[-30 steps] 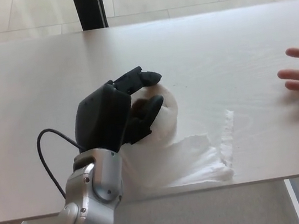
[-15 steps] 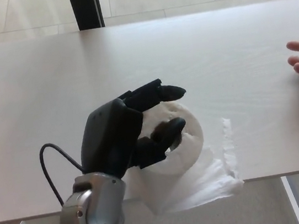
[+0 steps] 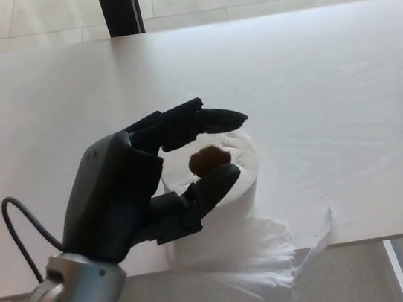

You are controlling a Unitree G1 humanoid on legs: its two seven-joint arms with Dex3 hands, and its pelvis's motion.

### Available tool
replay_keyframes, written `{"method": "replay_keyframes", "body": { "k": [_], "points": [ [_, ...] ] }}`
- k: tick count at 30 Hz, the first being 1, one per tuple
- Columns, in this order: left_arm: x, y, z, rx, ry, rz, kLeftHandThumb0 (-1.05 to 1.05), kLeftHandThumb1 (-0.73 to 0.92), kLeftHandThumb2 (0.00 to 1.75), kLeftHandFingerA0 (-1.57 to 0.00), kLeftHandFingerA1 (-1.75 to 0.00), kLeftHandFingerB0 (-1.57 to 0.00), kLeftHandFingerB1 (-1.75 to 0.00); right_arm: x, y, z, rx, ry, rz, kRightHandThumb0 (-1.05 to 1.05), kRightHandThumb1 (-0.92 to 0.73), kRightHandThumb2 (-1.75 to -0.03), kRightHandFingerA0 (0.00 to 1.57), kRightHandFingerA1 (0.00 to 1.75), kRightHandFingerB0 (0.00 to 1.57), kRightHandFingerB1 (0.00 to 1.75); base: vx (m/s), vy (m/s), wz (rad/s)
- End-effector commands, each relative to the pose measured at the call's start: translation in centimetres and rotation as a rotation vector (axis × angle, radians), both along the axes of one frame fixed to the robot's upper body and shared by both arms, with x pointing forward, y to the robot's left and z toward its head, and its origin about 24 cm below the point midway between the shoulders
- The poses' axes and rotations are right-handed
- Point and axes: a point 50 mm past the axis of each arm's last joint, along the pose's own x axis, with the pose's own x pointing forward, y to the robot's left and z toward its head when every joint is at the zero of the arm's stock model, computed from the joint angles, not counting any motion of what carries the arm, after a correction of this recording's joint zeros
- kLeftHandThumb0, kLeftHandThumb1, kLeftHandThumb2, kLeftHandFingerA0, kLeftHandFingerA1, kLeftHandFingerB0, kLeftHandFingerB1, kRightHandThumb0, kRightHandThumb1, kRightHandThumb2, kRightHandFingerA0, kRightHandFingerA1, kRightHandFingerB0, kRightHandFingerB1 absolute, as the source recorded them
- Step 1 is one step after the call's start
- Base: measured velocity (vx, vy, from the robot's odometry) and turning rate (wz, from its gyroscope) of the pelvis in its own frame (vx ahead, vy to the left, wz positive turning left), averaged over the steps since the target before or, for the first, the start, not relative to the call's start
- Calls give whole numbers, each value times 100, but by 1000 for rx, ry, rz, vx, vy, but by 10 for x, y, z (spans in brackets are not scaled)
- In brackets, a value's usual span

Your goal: A toilet paper roll is kept in the middle of the desk infront of the robot. The robot places its left hand on the top of the toilet paper roll to hold it still and uses its right hand to tear off a piece of toilet paper from it and hands the paper to a person

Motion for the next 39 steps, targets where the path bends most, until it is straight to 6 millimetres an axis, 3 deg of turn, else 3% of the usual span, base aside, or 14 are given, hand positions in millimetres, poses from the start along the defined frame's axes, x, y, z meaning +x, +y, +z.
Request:
{"method": "replay_keyframes", "body": {
  "k": [1,7,13,20,21,24,25,26,28,29,30,32,34,39],
  "points": [
    [-1,11,-2,13,54,-14,-49,67,61,-64,-56,-72,-52,-10,-12,7,-17,31,-34,-99,-58,-88,0,17,0,2,0,0,0],
    [-6,20,-3,29,53,-26,-47,66,60,-65,-59,-72,-54,-24,-19,22,-31,10,-8,-101,-58,-92,0,22,0,0,0,0,0],
    [-18,51,-7,35,67,49,-50,69,61,-65,-59,-71,-53,-71,-36,55,91,-88,11,-91,-53,-86,0,29,0,0,0,0,0],
    [-52,138,-28,-118,204,457,-50,68,60,-51,-63,-71,-52,-177,-104,63,197,-232,-172,-88,-51,-83,0,28,8,0,0,0,0],
    [-63,162,-39,-135,244,581,-47,67,62,-50,-70,-68,-53,-204,-124,60,246,-290,-269,-99,-55,-74,0,4,22,3,0,0,0],
    [-84,197,-54,-138,274,784,-46,68,61,-58,-70,-67,-53,-248,-147,57,265,-342,-445,-90,-48,-71,0,2,5,18,0,0,0],
    [-91,209,-59,-148,269,835,-41,68,60,-61,-72,-67,-55,-262,-156,55,273,-420,-525,-69,-42,-73,0,11,13,40,0,0,0],
    [-105,226,-67,-165,287,940,-44,69,60,-64,-76,-66,-55,-281,-169,51,253,-449,-643,-50,-64,-60,3,42,25,30,0,0,0],
    [-111,234,-70,-174,293,982,-44,69,60,-64,-76,-66,-55,-289,-174,50,244,-459,-686,-50,-64,-60,3,42,25,30,0,0,0],
    [-120,247,-77,-194,298,1053,-41,70,61,-56,-76,-63,-57,-304,-185,44,304,-518,-764,-41,-64,-59,24,58,36,36,0,0,0],
    [-135,265,-86,-226,304,1161,-41,70,61,-56,-76,-63,-57,-328,-198,34,395,-620,-879,-41,-64,-59,24,58,36,36,0,0,0],
    [-141,271,-92,-251,305,1213,-42,71,61,-54,-75,-61,-56,-335,-203,31,415,-651,-932,-39,-62,-59,33,62,41,37,0,0,0],
    [-169,283,-113,-453,377,1395,-35,75,62,-38,-64,-47,-49,-338,-206,14,648,-823,-1022,-18,-60,-58,59,118,41,45,0,0,0],
    [-189,289,-143,-639,512,1467,-31,77,64,-20,-54,-36,-45,-326,-204,-7,746,-756,-1078,-13,-65,-59,60,121,38,45,0,0,0]
  ]
}}
